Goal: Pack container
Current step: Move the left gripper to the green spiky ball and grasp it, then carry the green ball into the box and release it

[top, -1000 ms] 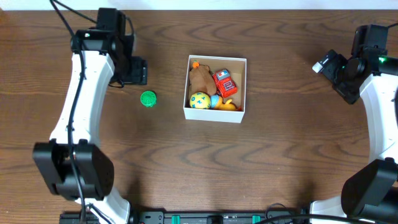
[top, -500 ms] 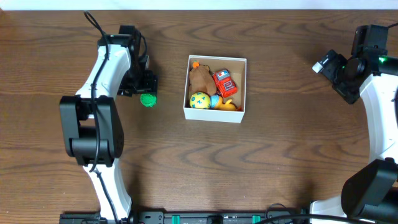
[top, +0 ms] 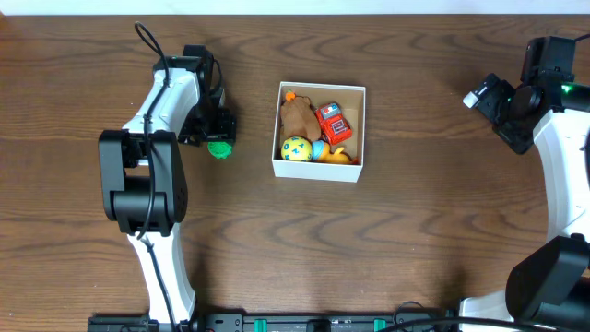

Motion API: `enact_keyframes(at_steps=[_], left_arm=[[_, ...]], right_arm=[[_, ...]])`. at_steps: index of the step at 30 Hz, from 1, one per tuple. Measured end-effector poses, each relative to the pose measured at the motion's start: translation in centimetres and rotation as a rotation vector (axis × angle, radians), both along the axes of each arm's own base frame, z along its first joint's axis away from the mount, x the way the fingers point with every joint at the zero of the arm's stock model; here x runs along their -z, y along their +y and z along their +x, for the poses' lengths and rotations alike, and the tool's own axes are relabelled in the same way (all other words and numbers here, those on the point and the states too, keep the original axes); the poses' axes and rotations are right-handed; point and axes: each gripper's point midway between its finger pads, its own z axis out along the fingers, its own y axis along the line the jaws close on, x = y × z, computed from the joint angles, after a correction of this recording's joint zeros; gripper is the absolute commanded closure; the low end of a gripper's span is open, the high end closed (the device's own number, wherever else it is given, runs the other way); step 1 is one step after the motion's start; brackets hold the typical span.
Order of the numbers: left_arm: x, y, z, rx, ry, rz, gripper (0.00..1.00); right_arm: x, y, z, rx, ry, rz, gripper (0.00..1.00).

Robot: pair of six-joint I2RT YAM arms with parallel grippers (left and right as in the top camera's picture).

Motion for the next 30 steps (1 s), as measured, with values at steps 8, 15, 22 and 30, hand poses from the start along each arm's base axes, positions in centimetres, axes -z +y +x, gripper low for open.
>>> enact_keyframes(at_steps=[8,15,22,30], left_arm=[[0.9,-0.1,-0.1,-0.005,0.016,-0.006,0.35],[0.9,-0.4,-0.1,0.001,0.017,-0.011,0.45],[0.9,-1.8,-0.8,0.040,0.038,-0.009,0.49],[0.3,-2.2,-3.4,0.053,0.146,-0.003,0.50]], right_arm=[[0.0,0.0,0.0,0.000,0.000,0.000,0.01],[0.0,0.0,0.0,0.000,0.000,0.000,0.01],[0.0,0.0,0.0,0.000,0.000,0.000,0.01],[0.0,0.0,0.0,0.000,0.000,0.000,0.01]])
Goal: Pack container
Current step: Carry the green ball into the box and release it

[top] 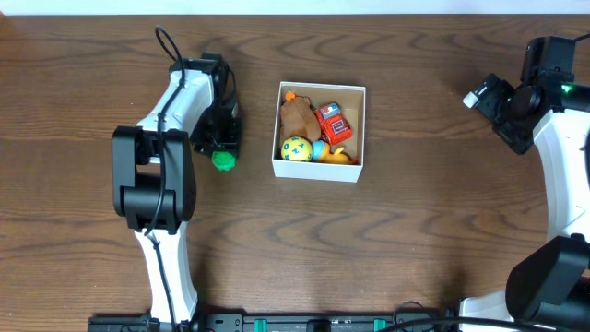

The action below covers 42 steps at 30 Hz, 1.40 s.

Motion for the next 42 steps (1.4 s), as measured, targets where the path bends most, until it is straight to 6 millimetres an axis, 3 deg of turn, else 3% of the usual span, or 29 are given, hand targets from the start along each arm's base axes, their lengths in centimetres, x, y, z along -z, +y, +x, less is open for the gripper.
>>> enact_keyframes(at_steps=[3,6,11,14,16,19,24,28,29,34,39,42], left_arm=[[-1.1,0.1,-0.2,-0.001,0.019,0.002,0.57],[-3.7,0.0,0.7,0.000,-0.006,0.000,0.58],[-10.4,-1.6,3.1,0.028,-0.186,-0.029,0.58],[-15.0,-4.9,4.1,0.089,-0.351,-0.086,0.58],[-18.0,-8.6,4.4,0.166,-0.468,-0.137,0.58],[-19.6,-13.1,4.1,0.261,-0.548,-0.189,0.58],[-18.5,-20.0,3.1,0.407,-0.589,-0.213,0.58],[-14.9,-22.5,2.0,0.476,-0.521,-0.170,0.57],[-13.6,-22.9,1.8,0.489,-0.496,-0.157,0.51],[-9.8,-23.3,1.1,0.519,-0.415,-0.116,0.07],[-10.5,-22.3,0.8,0.503,-0.404,-0.098,0.00],[-12.6,-21.0,0.7,0.483,-0.425,-0.099,0.02]], right_arm=[[0.0,0.0,0.0,0.000,0.000,0.000,0.01],[0.0,0.0,0.0,0.000,0.000,0.000,0.01],[0.0,0.0,0.0,0.000,0.000,0.000,0.01],[0.0,0.0,0.0,0.000,0.000,0.000,0.01],[0.0,0.0,0.0,0.000,0.000,0.000,0.01],[0.0,0.0,0.0,0.000,0.000,0.000,0.01],[0.0,0.0,0.0,0.000,0.000,0.000,0.01],[0.0,0.0,0.0,0.000,0.000,0.000,0.01],[0.0,0.0,0.0,0.000,0.000,0.000,0.01],[0.0,0.0,0.0,0.000,0.000,0.000,0.01],[0.0,0.0,0.0,0.000,0.000,0.000,0.01],[0.0,0.0,0.0,0.000,0.000,0.000,0.01]])
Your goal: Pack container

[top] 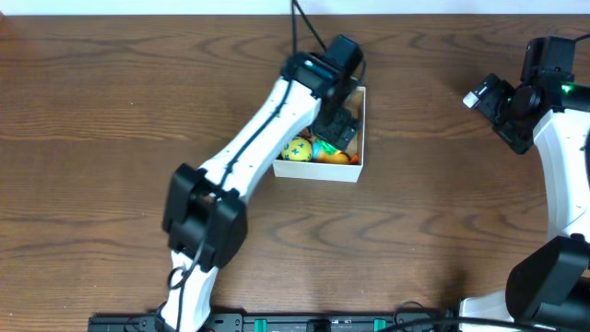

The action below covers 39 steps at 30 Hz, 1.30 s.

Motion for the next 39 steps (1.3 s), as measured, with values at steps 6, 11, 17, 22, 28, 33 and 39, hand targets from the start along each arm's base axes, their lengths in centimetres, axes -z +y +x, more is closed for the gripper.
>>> enact_keyframes(at_steps=[6,11,17,22,28,33,39], left_arm=[[-7.2,4.6,-0.6,-0.080,-0.083,-0.051,0.02],[-10.7,9.0,-1.6,-0.161,-0.110,-0.061,0.02],[-11.0,11.0,-1.3,-0.201,-0.129,-0.007,0.02],[-11.0,11.7,-1.2,-0.215,-0.142,0.030,0.02],[-10.9,12.3,-1.0,-0.227,-0.145,0.042,0.02],[-12.3,13.0,2.0,-0.277,-0.257,-0.013,0.02],[-19.6,17.5,2.8,-0.392,-0.490,-0.106,0.02]], right_arm=[[0.0,0.0,0.0,0.000,0.000,0.000,0.01],[0.0,0.0,0.0,0.000,0.000,0.000,0.01],[0.0,0.0,0.0,0.000,0.000,0.000,0.01],[0.0,0.0,0.0,0.000,0.000,0.000,0.01],[0.0,0.0,0.0,0.000,0.000,0.000,0.01],[0.0,0.0,0.0,0.000,0.000,0.000,0.01],[0.0,0.0,0.0,0.000,0.000,0.000,0.01]])
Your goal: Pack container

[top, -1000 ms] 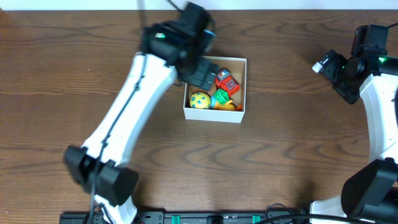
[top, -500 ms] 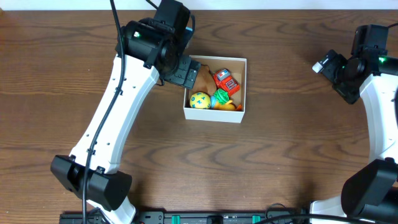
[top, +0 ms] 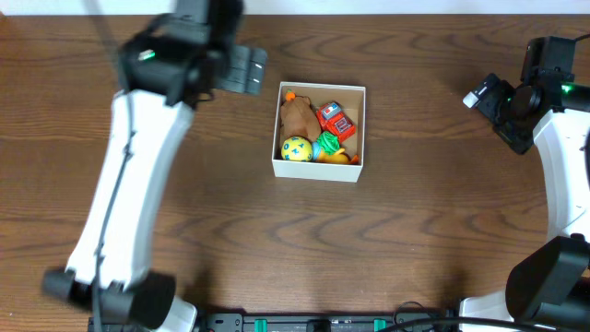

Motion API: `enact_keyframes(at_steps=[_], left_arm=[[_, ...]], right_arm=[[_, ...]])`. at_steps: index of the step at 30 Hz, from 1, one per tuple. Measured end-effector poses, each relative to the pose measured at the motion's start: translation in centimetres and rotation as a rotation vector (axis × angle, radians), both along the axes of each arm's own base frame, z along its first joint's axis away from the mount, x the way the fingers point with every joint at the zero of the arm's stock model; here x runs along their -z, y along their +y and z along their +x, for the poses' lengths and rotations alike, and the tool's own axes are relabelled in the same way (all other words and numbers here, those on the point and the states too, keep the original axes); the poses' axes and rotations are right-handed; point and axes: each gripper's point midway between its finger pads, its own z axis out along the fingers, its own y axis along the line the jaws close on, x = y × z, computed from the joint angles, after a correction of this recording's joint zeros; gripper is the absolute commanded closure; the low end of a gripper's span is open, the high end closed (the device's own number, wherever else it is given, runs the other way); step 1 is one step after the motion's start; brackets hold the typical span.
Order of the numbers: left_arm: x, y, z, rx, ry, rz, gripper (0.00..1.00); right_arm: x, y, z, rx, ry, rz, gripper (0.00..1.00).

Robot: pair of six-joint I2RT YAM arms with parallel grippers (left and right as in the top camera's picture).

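Note:
The white box [top: 315,170] stands mid-table and holds a brown plush [top: 297,116], a red block [top: 334,122], a yellow ball [top: 295,148], an orange toy [top: 340,158] and a small green toy [top: 327,143] between them. My left gripper [top: 245,71] is raised high, up and to the left of the box; it looks blurred and open, with nothing in it. At the far right edge my right gripper [top: 481,96] is well away from the box, and its jaws are too small to read.
The brown wooden table [top: 415,231] surrounds the box. My left arm [top: 120,184] stretches along the left side from the front edge. The right arm's base [top: 544,277] stands at the front right.
My left gripper was down in the box over the toys; now it is raised to the upper left of the box. The green toy lies in the box. The right arm has not moved.
My left gripper was first at the green toy on the table left of the box, then held it slightly nearer the box. Later it was inside the box with the toy. Now the toy rests among the others and the gripper is away.

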Motion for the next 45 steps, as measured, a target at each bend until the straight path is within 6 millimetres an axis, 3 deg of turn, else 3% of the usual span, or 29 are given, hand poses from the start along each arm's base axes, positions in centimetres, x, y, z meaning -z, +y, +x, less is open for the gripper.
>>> enact_keyframes(at_steps=[4,6,8,12,19,27,34,45], left_arm=[[-7.2,4.0,-4.1,-0.079,-0.192,-0.037,0.02],[-9.7,5.5,-6.3,-0.112,-0.270,-0.048,0.02],[-10.8,6.8,-8.4,-0.141,-0.312,-0.052,0.02],[-10.2,9.1,-10.6,-0.206,-0.361,-0.050,0.02],[-3.6,10.9,-11.7,-0.266,-0.385,-0.042,0.02],[4.9,10.8,-13.9,-0.262,-0.486,-0.057,0.02],[12.7,10.4,-15.8,-0.239,-0.473,-0.071,0.02],[16.9,10.3,-17.6,-0.234,-0.522,-0.079,0.02]], right_arm=[[0.0,0.0,0.0,0.000,0.000,0.000,0.01],[0.0,0.0,0.0,0.000,0.000,0.000,0.01],[0.0,0.0,0.0,0.000,0.000,0.000,0.01],[0.0,0.0,0.0,0.000,0.000,0.000,0.01],[0.0,0.0,0.0,0.000,-0.001,0.000,0.01],[0.0,0.0,0.0,0.000,0.000,0.000,0.01],[0.0,0.0,0.0,0.000,-0.001,0.001,0.01],[0.0,0.0,0.0,0.000,0.000,0.001,0.02]])
